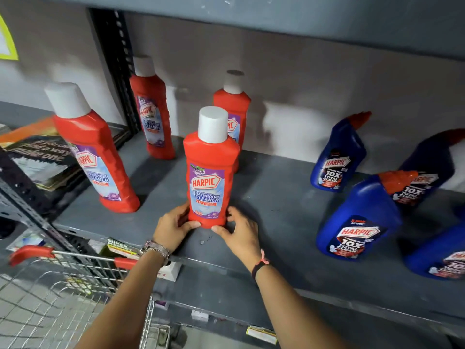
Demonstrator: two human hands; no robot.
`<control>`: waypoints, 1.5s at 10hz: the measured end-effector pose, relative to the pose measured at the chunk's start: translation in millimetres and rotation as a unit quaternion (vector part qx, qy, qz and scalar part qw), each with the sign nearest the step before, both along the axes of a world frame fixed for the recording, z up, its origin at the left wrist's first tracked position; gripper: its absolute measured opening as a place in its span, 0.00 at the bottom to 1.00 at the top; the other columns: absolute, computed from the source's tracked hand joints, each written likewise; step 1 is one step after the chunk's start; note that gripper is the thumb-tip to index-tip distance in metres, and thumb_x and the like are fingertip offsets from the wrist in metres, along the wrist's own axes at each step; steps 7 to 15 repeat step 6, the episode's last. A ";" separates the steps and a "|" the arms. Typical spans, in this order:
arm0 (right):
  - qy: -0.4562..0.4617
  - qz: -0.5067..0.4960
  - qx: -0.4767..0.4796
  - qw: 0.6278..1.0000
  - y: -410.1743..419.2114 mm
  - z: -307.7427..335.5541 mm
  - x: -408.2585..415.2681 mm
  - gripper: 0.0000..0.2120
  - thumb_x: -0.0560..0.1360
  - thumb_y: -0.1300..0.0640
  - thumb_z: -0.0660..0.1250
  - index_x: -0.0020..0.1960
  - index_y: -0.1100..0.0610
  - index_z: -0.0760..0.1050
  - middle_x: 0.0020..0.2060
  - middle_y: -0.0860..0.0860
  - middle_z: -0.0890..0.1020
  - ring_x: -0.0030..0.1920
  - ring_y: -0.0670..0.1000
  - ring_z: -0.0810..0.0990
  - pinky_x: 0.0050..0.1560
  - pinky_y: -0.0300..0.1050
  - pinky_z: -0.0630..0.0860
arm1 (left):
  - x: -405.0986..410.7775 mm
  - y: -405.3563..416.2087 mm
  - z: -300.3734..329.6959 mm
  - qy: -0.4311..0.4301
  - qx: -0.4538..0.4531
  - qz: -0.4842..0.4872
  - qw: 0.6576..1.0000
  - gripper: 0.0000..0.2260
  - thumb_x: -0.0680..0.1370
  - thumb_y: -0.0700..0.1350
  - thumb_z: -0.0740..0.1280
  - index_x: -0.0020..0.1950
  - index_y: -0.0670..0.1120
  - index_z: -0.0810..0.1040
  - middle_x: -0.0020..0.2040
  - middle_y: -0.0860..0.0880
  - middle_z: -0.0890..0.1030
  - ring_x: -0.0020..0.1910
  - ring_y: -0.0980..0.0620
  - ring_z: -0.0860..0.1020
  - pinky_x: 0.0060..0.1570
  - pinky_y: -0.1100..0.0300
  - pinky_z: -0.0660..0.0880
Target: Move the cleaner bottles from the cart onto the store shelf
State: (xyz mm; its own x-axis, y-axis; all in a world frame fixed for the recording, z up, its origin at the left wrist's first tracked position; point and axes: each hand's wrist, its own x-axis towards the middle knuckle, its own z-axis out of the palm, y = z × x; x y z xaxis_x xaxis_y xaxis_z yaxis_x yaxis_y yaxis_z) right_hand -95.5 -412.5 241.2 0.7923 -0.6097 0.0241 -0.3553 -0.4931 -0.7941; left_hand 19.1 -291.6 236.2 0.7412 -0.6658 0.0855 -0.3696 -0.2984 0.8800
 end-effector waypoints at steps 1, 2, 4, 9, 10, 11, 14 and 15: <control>-0.009 -0.001 -0.024 1.000 2.7 1.2 -0.9 0.22 0.65 0.51 0.73 0.55 0.57 0.73 0.51 0.56 0.83 0.54 0.57 0.79 0.60 0.56 0.71 | -0.1 1.6 -1.3 0.018 -0.010 -0.007 1.000 0.23 0.66 0.39 0.72 0.60 0.39 0.71 0.56 0.48 0.75 0.58 0.48 0.74 0.62 0.54 0.69; -0.013 -0.006 -0.035 0.999 2.6 2.8 0.4 0.22 0.65 0.51 0.73 0.55 0.57 0.73 0.51 0.56 0.83 0.54 0.58 0.78 0.60 0.54 0.71 | 1.3 1.3 -0.9 0.030 -0.015 0.000 0.999 0.24 0.65 0.43 0.71 0.59 0.39 0.71 0.56 0.46 0.76 0.58 0.47 0.74 0.62 0.50 0.69; -0.024 -0.013 -0.043 0.999 4.1 2.2 1.1 0.22 0.65 0.50 0.73 0.54 0.58 0.73 0.50 0.56 0.83 0.52 0.59 0.78 0.59 0.54 0.71 | 1.1 0.2 -2.6 0.017 0.011 0.000 1.000 0.27 0.63 0.52 0.67 0.58 0.40 0.72 0.57 0.40 0.79 0.58 0.45 0.76 0.62 0.50 0.71; -0.059 -0.039 0.040 0.997 1.5 -0.5 -7.6 0.30 0.63 0.53 0.75 0.62 0.58 0.69 0.61 0.56 0.76 0.61 0.55 0.74 0.64 0.53 0.70 | -12.6 4.3 -11.2 -0.045 -0.064 0.084 0.993 0.39 0.66 0.55 0.67 0.68 0.37 0.55 0.69 0.40 0.63 0.70 0.43 0.62 0.71 0.52 0.60; -0.059 -0.039 0.040 0.997 1.5 -0.5 -7.6 0.30 0.63 0.53 0.75 0.62 0.58 0.69 0.61 0.56 0.76 0.61 0.55 0.74 0.64 0.53 0.70 | -12.6 4.3 -11.2 -0.045 -0.064 0.084 0.993 0.39 0.66 0.55 0.67 0.68 0.37 0.55 0.69 0.40 0.63 0.70 0.43 0.62 0.71 0.52 0.60; -0.059 -0.039 0.040 0.997 1.5 -0.5 -7.6 0.30 0.63 0.53 0.75 0.62 0.58 0.69 0.61 0.56 0.76 0.61 0.55 0.74 0.64 0.53 0.70 | -12.6 4.3 -11.2 -0.045 -0.064 0.084 0.993 0.39 0.66 0.55 0.67 0.68 0.37 0.55 0.69 0.40 0.63 0.70 0.43 0.62 0.71 0.52 0.60; -0.059 -0.039 0.040 0.997 1.5 -0.5 -7.6 0.30 0.63 0.53 0.75 0.62 0.58 0.69 0.61 0.56 0.76 0.61 0.55 0.74 0.64 0.53 0.70 | -12.6 4.3 -11.2 -0.045 -0.064 0.084 0.993 0.39 0.66 0.55 0.67 0.68 0.37 0.55 0.69 0.40 0.63 0.70 0.43 0.62 0.71 0.52 0.60; -0.059 -0.039 0.040 0.997 1.5 -0.5 -7.6 0.30 0.63 0.53 0.75 0.62 0.58 0.69 0.61 0.56 0.76 0.61 0.55 0.74 0.64 0.53 0.70 | -12.6 4.3 -11.2 -0.045 -0.064 0.084 0.993 0.39 0.66 0.55 0.67 0.68 0.37 0.55 0.69 0.40 0.63 0.70 0.43 0.62 0.71 0.52 0.60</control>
